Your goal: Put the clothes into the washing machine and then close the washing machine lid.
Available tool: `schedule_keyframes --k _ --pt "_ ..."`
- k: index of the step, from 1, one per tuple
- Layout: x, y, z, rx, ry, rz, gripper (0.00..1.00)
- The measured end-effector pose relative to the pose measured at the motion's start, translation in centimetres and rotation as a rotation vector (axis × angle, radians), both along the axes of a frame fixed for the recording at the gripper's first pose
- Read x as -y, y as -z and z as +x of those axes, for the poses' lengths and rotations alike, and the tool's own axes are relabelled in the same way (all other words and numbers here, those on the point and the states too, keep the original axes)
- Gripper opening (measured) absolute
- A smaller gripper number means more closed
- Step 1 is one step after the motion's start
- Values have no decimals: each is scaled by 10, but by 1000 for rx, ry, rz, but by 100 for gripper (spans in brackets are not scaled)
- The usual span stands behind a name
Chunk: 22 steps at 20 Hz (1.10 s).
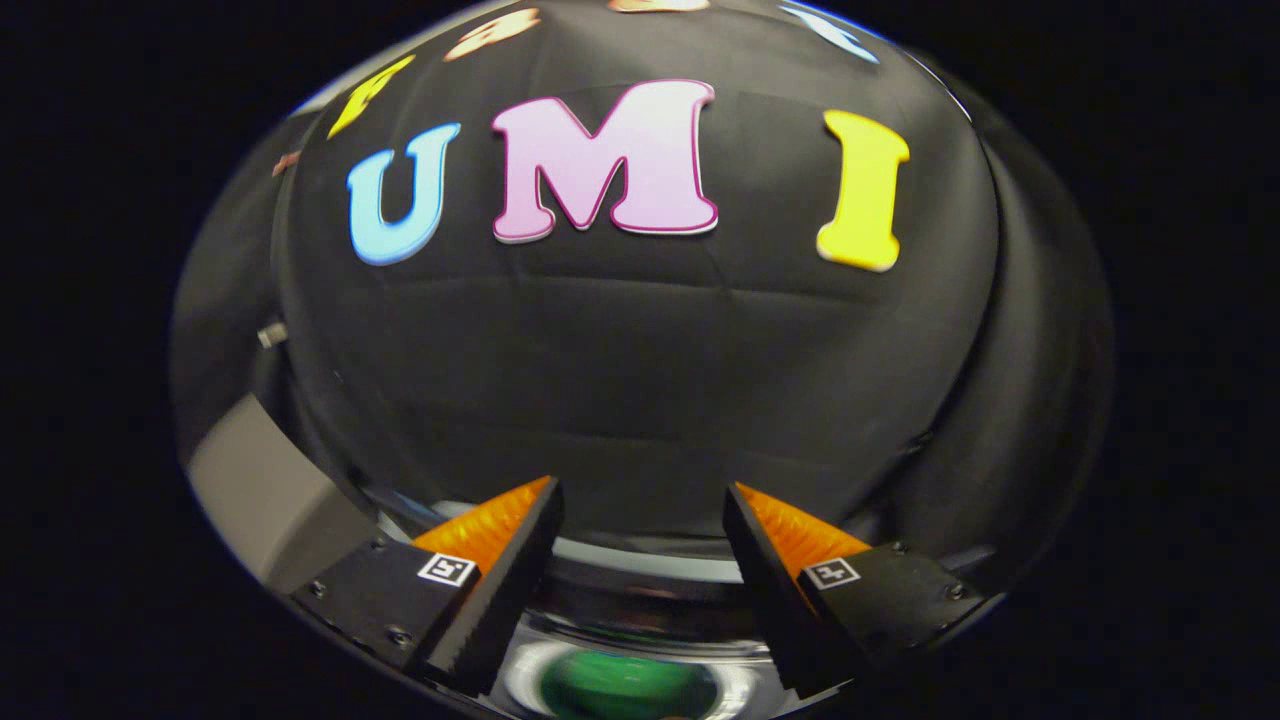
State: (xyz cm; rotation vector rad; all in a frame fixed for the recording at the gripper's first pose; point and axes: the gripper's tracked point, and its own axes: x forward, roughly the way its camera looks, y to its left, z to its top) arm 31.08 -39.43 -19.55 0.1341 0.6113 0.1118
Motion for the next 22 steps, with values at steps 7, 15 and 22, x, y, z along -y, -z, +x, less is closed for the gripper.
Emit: schedule_keyframes --k 7,15,22 --pt "10 4 4 13 27 -94 100" --pt "7 3 0 16 32 -116 99" --pt "5 8 -36 -45 11 -104 99"
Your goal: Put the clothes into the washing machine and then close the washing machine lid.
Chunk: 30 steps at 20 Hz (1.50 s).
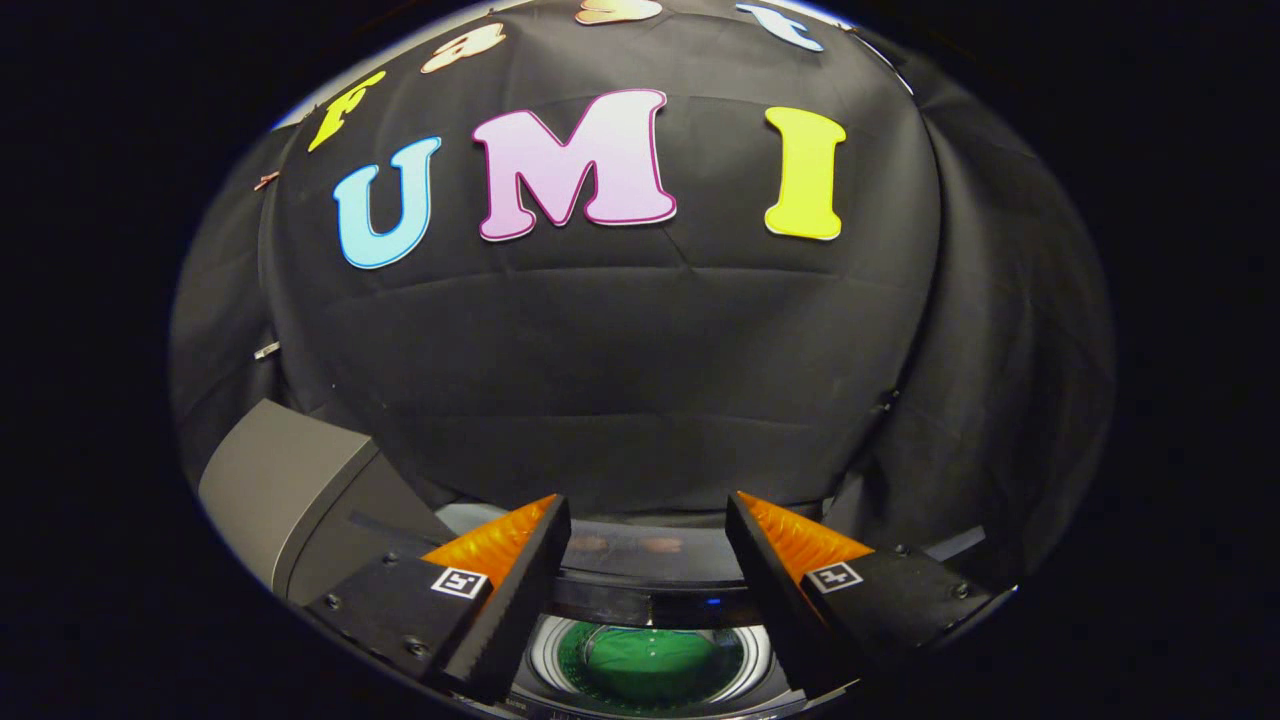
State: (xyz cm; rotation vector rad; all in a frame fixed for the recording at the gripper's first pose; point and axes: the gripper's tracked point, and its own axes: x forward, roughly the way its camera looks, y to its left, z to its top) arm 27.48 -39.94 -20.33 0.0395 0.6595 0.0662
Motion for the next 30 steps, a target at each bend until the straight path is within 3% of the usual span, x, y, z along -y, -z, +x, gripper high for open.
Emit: schedule_keyframes --k 6,12,21,27,30 --pt "-3 9 -26 -67 -13 26 99" --pt "-32 40 -92 -175 -75 38 99" --pt "-77 -37 -57 119 -102 59 99" --pt "-119 -184 -41 505 -51 60 99" --pt "-154 -222 -55 596 -68 51 99"
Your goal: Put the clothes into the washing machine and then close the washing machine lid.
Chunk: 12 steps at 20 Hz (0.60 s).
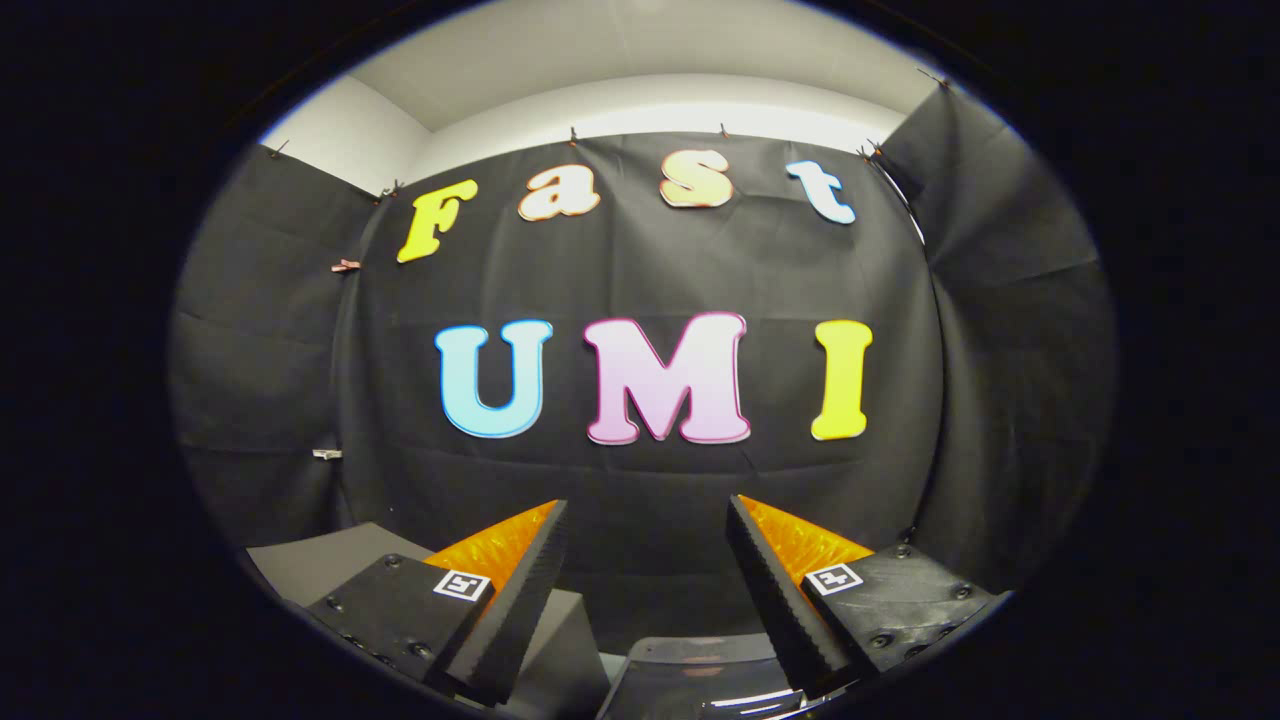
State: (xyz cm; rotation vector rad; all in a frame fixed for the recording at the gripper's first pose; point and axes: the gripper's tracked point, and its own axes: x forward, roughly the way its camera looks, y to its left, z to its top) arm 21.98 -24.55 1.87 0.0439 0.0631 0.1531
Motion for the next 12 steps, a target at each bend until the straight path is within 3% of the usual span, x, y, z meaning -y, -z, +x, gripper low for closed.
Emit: schedule_keyframes --k 12 --pt "-65 -44 -64 110 -17 -64 98"
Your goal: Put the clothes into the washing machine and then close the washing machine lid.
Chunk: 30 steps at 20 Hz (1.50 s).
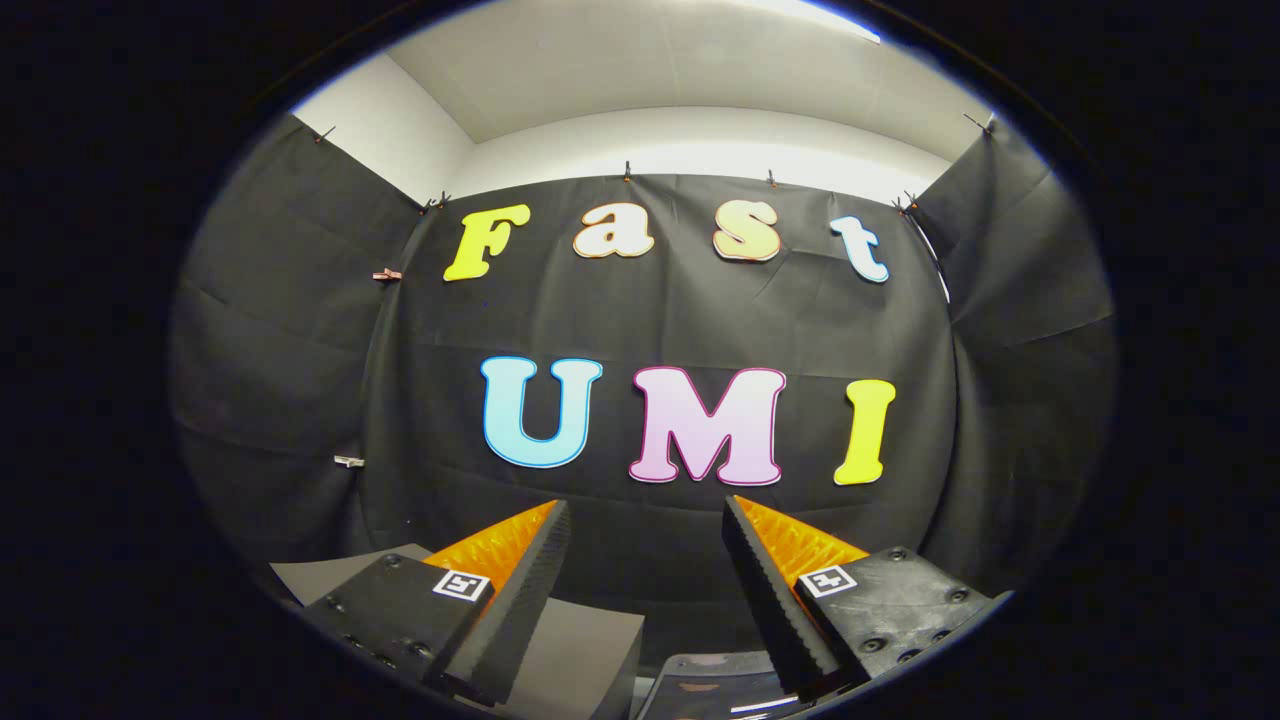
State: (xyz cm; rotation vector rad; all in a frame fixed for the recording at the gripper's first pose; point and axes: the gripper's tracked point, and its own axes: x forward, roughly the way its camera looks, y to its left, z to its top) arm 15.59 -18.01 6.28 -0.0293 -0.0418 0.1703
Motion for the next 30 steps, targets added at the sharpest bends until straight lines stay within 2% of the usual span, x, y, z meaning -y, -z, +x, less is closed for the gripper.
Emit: schedule_keyframes --k 9,25,30 --pt "6 9 -8 -53 39 3 98" --pt "2 15 -22 -99 16 -3 98" --pt "8 9 -21 -75 18 -15 98"
